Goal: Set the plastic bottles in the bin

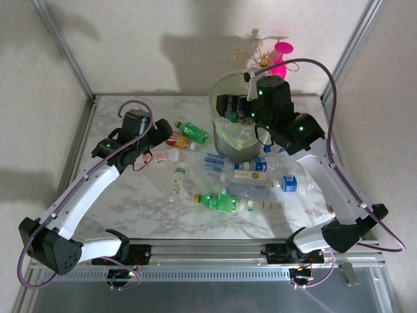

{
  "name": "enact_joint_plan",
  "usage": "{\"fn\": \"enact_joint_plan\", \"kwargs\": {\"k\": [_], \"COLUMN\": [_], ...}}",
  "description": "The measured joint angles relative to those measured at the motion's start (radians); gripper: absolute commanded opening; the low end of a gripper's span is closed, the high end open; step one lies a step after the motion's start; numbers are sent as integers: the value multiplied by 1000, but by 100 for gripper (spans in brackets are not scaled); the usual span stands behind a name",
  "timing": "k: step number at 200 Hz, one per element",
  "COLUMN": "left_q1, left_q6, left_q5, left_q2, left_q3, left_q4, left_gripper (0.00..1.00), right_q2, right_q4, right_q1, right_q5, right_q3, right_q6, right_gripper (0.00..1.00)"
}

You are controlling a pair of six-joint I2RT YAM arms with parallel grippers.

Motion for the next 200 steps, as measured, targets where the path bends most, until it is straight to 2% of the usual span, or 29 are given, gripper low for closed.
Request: {"fn": "enact_joint_plan", "kwargs": {"k": [37,67,92,124,168,200], "left_q1": [3,23,66,84,90,90], "left_q6": [-105,-191,-245,-302,-360,-395], "left_q5": [-16,-19,-21,-23,11,30], "left_q2": [47,102,231,407,623,696], "left_q3": [-61,-62,4,95,223,254], "left_q4": [-30,-2,39,121,196,227], "left_gripper": [90,85,77,75,77,79], "right_q2": [0,-1,-5,-21,-60,-104], "right_q4": [-19,-40,-49,-69,-130,-167], "right_q1": [0,0,0,0,0,0], "right_q5": [2,2,2,16,54,103], "right_q3": [-50,-84,-85,-85,-79,-77], "right_q6": [9,23,29,29,29,29], "right_gripper": [93,92,91,91,91,91]}}
